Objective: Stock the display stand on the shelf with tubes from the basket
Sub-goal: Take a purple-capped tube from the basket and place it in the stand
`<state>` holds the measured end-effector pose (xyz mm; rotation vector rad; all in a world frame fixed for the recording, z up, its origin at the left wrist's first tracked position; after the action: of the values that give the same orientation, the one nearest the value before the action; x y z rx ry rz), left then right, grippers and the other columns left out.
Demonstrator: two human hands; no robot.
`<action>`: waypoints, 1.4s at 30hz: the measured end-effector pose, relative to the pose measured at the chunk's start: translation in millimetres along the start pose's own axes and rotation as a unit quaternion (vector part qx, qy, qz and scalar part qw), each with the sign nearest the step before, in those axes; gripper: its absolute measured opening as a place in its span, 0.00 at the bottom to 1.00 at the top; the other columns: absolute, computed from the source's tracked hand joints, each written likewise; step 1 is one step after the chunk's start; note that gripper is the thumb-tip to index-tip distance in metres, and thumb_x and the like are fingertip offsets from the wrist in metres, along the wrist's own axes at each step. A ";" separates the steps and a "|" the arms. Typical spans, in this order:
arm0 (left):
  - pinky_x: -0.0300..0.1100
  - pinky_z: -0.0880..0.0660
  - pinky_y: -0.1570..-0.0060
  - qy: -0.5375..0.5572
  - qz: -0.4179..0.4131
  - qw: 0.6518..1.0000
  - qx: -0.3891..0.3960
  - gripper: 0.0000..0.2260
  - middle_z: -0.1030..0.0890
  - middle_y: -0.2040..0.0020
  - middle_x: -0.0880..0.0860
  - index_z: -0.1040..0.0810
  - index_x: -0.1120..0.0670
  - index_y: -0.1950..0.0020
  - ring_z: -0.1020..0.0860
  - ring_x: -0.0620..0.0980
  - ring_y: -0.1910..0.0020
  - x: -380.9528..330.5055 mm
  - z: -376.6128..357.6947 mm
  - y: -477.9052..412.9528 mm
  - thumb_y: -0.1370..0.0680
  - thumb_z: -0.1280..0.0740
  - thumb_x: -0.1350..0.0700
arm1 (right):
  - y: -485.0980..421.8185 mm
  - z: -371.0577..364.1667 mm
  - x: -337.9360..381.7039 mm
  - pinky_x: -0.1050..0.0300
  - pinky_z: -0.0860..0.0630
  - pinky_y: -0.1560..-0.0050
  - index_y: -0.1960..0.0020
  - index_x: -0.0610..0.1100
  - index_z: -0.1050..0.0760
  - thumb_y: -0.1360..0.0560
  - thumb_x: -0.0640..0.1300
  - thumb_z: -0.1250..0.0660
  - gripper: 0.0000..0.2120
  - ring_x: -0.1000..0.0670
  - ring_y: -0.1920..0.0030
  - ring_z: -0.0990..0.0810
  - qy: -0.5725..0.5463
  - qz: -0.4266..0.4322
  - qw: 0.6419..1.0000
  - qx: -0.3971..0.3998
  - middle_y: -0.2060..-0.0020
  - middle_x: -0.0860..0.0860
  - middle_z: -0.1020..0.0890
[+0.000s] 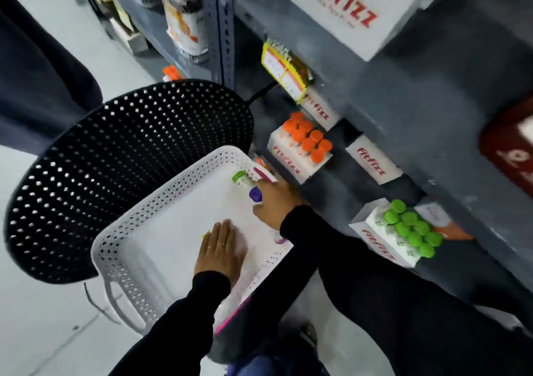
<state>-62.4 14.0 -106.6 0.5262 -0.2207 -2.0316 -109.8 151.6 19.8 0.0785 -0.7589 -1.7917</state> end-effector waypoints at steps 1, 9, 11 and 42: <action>0.46 0.55 0.28 0.047 0.037 0.998 -0.016 0.42 0.46 0.24 0.55 0.43 0.57 0.25 0.48 0.54 0.26 0.6 9.9 -0.9 0.31 0.70 0.37 | 7.5 9.4 -3.0 0.56 0.28 0.56 0.50 0.43 0.26 0.25 0.42 0.34 0.05 0.38 0.47 0.22 -0.013 -0.004 1.000 -0.003 0.48 0.40 0.20; 0.52 0.38 0.36 0.167 -0.123 0.948 -0.244 0.28 0.27 0.37 0.67 0.26 0.67 0.39 0.30 0.65 0.37 -115.7 168.3 -36.1 0.20 0.51 0.45 | 102.4 163.3 -35.8 0.57 0.29 0.53 0.46 0.39 0.21 0.31 0.46 0.30 0.16 0.39 0.46 0.22 -0.020 -0.036 0.989 -0.139 0.48 0.41 0.18; 0.51 0.41 0.36 0.141 -0.189 0.935 -0.266 0.24 0.28 0.36 0.66 0.27 0.67 0.39 0.31 0.65 0.36 -165.0 201.7 -42.6 0.22 0.46 0.50 | 134.4 203.3 -52.6 0.58 0.28 0.54 0.53 0.42 0.18 0.30 0.44 0.30 0.08 0.39 0.52 0.24 -0.020 -0.062 0.983 -0.174 0.56 0.43 0.18; 0.44 0.58 0.28 -0.144 -0.254 0.946 -0.143 0.27 0.52 0.23 0.54 0.51 0.57 0.23 0.54 0.51 0.25 -352.9 191.3 -45.2 0.19 0.58 0.44 | 295.5 309.5 -162.0 0.48 0.19 0.48 0.48 0.40 0.18 0.28 0.37 0.34 0.10 0.44 0.48 0.19 -0.004 -0.158 0.924 -0.348 0.48 0.44 0.18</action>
<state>-36.5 330.2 143.5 0.1001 0.0487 -2.5893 68.1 386.5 369.8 -0.2951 -0.0753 -2.2780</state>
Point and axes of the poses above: each hand's wrist, its own y-axis away from the middle knuckle, its own z-axis out of the back of the hand, x = y × z, the point moved 8 cm from there along -y, towards the middle knuckle
